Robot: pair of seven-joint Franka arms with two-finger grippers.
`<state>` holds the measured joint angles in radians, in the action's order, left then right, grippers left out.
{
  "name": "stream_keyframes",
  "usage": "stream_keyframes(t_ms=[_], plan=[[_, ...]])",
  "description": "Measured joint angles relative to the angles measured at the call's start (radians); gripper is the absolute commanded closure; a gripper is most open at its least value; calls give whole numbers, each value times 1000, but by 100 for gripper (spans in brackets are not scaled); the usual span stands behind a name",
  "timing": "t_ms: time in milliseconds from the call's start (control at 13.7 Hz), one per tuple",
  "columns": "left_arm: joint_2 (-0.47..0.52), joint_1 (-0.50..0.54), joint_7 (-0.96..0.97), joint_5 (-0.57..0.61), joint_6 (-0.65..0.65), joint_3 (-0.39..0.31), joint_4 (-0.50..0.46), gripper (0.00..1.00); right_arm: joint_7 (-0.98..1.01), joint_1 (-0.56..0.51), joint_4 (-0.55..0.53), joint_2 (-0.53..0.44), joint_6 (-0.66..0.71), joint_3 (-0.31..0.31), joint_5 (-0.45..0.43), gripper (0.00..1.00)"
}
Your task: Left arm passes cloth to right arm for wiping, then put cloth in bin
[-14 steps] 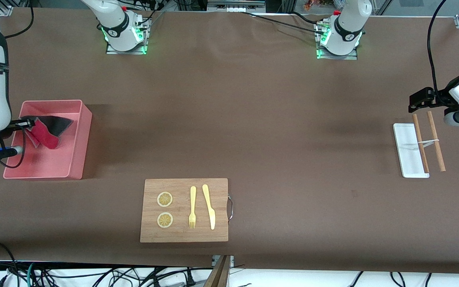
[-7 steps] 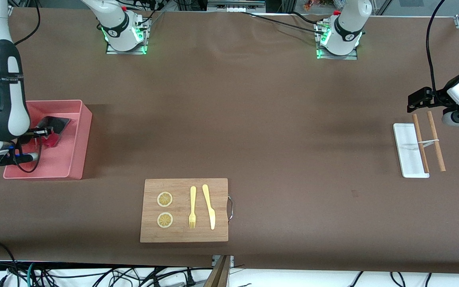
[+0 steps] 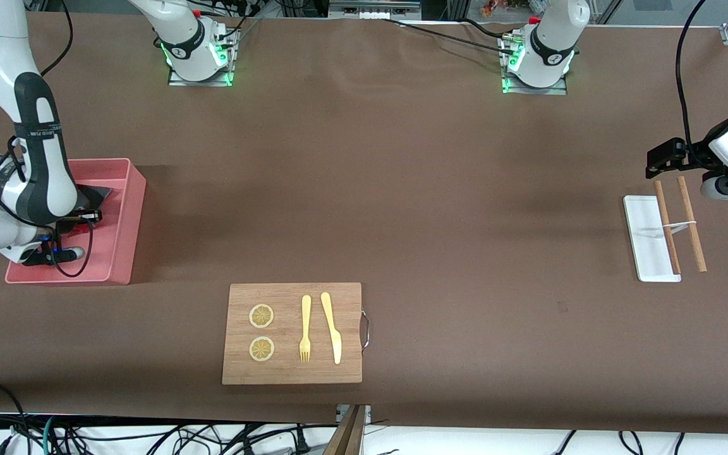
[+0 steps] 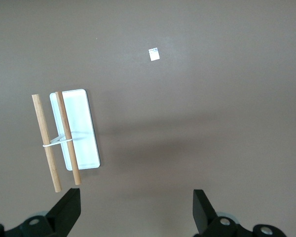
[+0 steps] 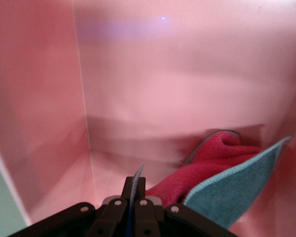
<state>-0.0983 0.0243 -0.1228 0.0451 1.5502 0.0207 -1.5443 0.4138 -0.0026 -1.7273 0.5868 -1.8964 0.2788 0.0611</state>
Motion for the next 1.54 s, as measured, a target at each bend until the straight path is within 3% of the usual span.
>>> stream_keyframes(t_ms=[73, 365, 585, 1170, 1535], plan=[[0, 0, 0, 0, 0, 0, 0, 0, 0, 0, -2, 0, -3, 0, 0, 0], [0, 0, 0, 0, 0, 0, 0, 0, 1, 0, 13, -14, -7, 1, 0, 0], [0, 0, 0, 0, 0, 0, 0, 0, 1, -1, 30, -75, 6, 6, 0, 0], [0, 0, 0, 0, 0, 0, 1, 0, 2, -2, 191, -216, 319, 2, -3, 0], [0, 0, 0, 0, 0, 0, 1, 0, -24, 0, 200, -351, 382, -80, -56, 0]])
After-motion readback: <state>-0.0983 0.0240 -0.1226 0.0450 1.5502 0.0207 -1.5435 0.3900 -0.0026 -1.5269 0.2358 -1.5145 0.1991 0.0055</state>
